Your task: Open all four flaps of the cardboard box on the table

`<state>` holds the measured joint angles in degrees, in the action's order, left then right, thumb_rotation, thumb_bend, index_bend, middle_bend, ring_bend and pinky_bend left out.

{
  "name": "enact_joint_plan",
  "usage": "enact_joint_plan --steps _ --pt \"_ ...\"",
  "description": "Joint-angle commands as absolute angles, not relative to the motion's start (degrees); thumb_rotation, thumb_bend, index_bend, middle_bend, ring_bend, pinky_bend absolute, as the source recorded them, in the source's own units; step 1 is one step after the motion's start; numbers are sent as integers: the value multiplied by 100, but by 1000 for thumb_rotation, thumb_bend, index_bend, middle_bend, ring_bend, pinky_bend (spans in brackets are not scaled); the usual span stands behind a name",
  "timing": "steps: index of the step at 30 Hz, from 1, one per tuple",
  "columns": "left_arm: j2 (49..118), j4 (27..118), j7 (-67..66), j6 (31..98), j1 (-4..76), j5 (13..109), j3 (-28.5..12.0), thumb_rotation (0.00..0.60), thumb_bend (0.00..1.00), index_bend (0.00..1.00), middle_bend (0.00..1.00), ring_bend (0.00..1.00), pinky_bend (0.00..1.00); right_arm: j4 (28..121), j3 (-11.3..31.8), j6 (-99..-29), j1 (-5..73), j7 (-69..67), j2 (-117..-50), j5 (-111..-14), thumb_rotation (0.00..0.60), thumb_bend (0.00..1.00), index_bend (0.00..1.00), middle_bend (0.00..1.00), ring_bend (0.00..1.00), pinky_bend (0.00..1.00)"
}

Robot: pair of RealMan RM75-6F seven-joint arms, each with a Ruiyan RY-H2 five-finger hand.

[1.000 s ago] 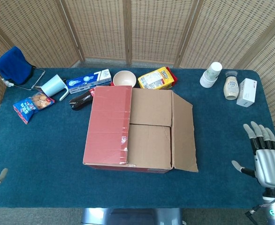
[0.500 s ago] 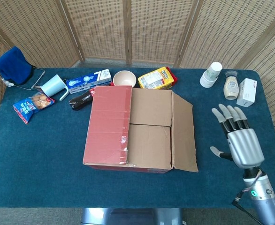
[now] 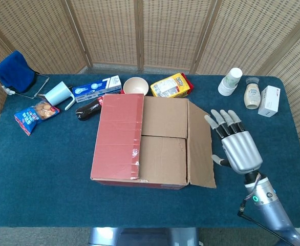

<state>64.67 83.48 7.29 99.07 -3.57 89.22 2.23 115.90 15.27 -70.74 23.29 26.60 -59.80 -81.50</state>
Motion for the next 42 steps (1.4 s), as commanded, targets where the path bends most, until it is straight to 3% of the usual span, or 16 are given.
enact_joint_plan --steps 1,14,42 --pt "6472 8413 590 10037 -396 9178 272 600 1 35 0 0 0 11371 1560 -6876 2569 2707 -6140 -8082 600 25 0 0 0 0" --pt "6474 8558 345 9951 -423 9438 334 600 2 35 0 0 0 11243 1781 -6181 3443 2943 -6488 -7533 600 11 0 0 0 0" --pt "6493 8581 334 9819 -441 9558 306 600 1 35 0 0 0 10764 1738 -5931 4635 3796 -7351 -6865 600 13 0 0 0 0"
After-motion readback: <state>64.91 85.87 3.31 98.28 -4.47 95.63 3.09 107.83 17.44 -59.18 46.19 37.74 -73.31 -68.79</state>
